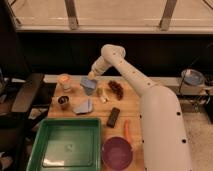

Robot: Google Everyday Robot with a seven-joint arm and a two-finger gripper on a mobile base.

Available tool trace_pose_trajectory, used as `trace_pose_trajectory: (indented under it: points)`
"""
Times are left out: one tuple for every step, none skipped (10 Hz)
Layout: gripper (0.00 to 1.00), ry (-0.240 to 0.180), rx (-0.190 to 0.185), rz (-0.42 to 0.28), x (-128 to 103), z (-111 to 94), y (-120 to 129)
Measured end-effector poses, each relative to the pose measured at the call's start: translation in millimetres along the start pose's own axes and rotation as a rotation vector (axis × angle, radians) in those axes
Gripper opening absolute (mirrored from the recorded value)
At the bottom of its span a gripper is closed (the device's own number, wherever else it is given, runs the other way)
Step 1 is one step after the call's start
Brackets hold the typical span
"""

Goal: Place sponge in plastic cup

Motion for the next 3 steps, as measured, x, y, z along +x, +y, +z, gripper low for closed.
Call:
trace_pose_trajectory:
  points:
    - [0.8,-0.002,-0.005,0.004,0.0,-1.6,0.5]
    - [0.8,-0.001,-0.006,0.004,0.4,-1.6,0.5]
    - [0.8,-0.001,-0.007,0.005,0.7,-0.7,0.7]
